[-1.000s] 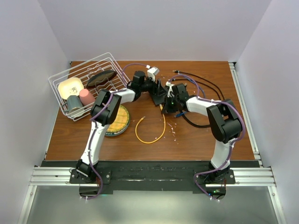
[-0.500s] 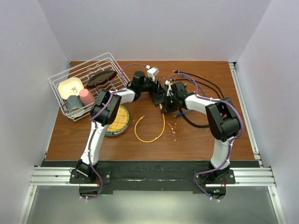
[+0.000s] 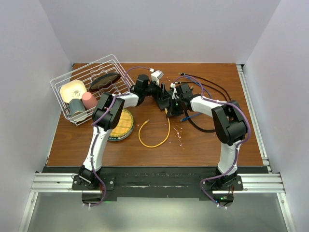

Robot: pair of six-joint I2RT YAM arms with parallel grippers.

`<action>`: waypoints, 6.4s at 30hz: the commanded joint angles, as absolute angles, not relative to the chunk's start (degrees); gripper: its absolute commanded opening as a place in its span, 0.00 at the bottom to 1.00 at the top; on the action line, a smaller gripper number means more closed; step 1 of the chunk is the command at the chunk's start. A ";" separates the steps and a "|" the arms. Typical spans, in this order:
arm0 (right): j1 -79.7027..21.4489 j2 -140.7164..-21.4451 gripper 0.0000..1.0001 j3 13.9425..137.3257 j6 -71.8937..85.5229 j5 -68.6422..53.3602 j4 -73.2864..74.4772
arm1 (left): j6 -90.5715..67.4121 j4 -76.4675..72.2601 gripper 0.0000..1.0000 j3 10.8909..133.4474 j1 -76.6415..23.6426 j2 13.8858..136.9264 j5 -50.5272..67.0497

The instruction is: Insert the plug into the switch port

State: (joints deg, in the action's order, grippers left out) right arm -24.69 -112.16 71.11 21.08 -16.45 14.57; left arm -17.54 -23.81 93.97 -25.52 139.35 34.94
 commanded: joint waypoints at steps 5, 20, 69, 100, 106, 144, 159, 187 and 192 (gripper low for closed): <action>-24.61 -112.33 0.00 71.28 20.75 -16.35 13.18 | -19.34 -22.32 0.62 91.32 -25.75 136.58 37.88; -24.70 -112.94 0.00 73.47 13.80 -15.65 13.54 | -17.41 -24.70 0.61 89.39 -26.19 135.88 43.33; -24.79 -108.81 0.00 71.90 21.53 -12.40 -5.62 | -22.68 -27.68 0.46 71.90 -30.67 126.65 46.67; -24.96 -107.59 0.00 74.54 20.12 -7.83 -21.79 | -22.67 -24.87 0.42 70.75 -35.24 127.71 54.05; -24.96 -103.45 0.00 71.02 20.74 -3.96 -27.15 | -22.68 -24.35 0.40 69.52 -35.24 127.00 53.09; -26.98 -95.37 0.35 52.74 18.54 -8.79 -24.09 | -28.83 -19.88 0.76 66.44 -25.75 119.36 28.14; -26.98 -76.13 0.68 48.52 18.54 -1.85 -11.08 | -24.62 -23.47 0.81 58.36 -25.66 103.03 21.36; -26.98 -51.68 0.70 46.06 17.84 4.66 5.01 | -15.12 -25.84 0.58 71.63 -43.42 118.21 25.22; -26.89 -50.63 0.70 45.79 17.67 5.19 6.06 | -15.21 -25.58 0.57 74.09 -44.03 121.90 25.49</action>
State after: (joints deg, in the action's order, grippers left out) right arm -26.96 -52.07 46.35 18.37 3.88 5.61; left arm -15.86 -23.05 70.61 -43.57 120.01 24.32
